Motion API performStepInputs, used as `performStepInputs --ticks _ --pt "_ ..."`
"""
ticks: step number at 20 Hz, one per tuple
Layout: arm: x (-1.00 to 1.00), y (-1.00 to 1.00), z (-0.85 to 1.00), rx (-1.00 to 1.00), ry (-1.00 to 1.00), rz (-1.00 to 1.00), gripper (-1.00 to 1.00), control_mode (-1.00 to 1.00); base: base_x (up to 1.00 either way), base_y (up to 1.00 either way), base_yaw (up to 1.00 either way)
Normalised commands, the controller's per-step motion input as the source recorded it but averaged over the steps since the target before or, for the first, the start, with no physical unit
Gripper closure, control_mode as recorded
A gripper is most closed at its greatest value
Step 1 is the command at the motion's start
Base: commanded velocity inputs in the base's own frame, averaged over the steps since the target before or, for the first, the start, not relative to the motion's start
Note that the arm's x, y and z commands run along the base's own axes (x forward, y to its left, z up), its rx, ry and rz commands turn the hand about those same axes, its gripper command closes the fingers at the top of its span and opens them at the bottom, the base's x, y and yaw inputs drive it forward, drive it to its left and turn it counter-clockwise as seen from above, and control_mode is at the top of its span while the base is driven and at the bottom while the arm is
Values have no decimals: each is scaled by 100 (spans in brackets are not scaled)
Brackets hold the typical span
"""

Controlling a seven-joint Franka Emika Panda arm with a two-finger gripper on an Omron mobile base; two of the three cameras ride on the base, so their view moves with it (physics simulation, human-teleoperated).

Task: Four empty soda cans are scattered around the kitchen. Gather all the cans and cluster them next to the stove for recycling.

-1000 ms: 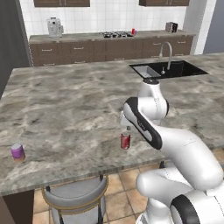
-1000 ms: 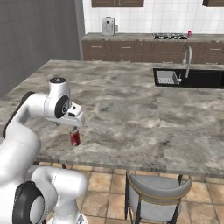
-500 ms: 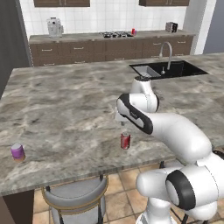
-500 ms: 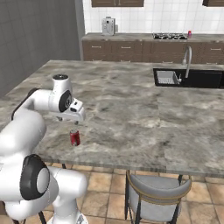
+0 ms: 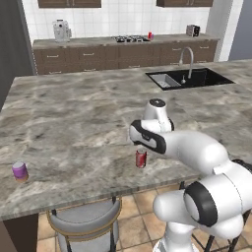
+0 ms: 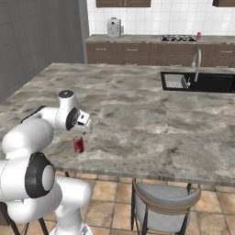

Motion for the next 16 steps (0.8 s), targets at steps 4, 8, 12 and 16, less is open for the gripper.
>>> performStepInputs --ticks 4,8,12,16 --pt "0 0 -9 0 -2 0 -100 -100 0 0 0" --pt "-2 0 -22 0 -7 0 -100 -100 0 0 0" --pt "-3 0 -2 0 0 0 -100 -100 0 0 0" --pt "0 0 -1 0 0 0 -100 -100 0 0 0"
